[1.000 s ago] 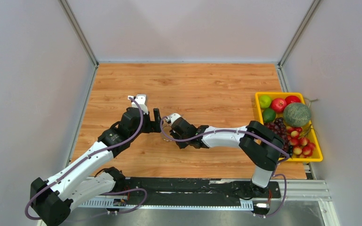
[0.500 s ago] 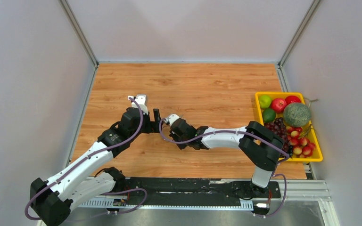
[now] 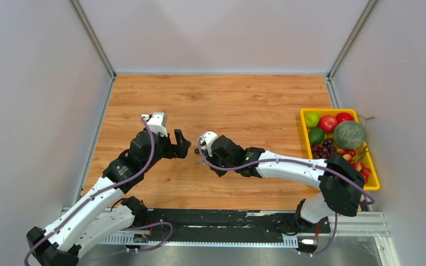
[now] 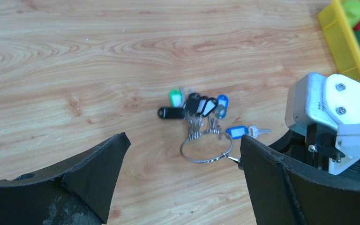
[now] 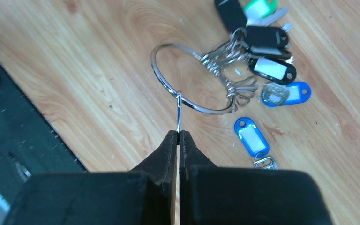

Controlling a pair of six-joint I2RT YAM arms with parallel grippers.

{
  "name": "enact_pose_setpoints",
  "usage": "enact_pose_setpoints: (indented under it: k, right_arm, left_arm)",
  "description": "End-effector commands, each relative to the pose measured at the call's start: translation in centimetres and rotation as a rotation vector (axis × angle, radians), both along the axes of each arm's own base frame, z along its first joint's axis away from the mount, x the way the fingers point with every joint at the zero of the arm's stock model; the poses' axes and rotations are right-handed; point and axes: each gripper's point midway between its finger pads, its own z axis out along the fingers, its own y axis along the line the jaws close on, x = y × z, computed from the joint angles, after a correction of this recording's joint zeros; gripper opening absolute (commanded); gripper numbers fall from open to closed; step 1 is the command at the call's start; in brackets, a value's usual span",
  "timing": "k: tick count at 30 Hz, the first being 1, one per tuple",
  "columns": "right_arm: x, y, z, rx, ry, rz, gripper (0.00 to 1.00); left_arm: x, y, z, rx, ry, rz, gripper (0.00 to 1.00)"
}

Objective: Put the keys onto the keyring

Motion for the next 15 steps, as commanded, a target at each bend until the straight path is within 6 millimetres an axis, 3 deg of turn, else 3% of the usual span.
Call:
enact_pose_setpoints:
  k: [1, 6, 15]
  right_arm:
    - [-1.1, 1.1, 4.9, 0.073, 0.003, 0.076, 0.00]
    - [-1.6, 1.7, 8.7, 0.094, 0.018, 0.114, 0.00]
    - [-2.3, 1.5, 13.3, 0.110, 0.074, 0.149, 0.00]
  left_arm:
    - [-1.0, -0.6, 5.0, -0.088, -0.105, -0.070, 1.00]
    - [-2.8, -1.4, 7.8, -0.141, -0.172, -0.180, 1.00]
    - [-6.3, -2.8, 11.1, -0.217, -0.310, -0.386, 1.00]
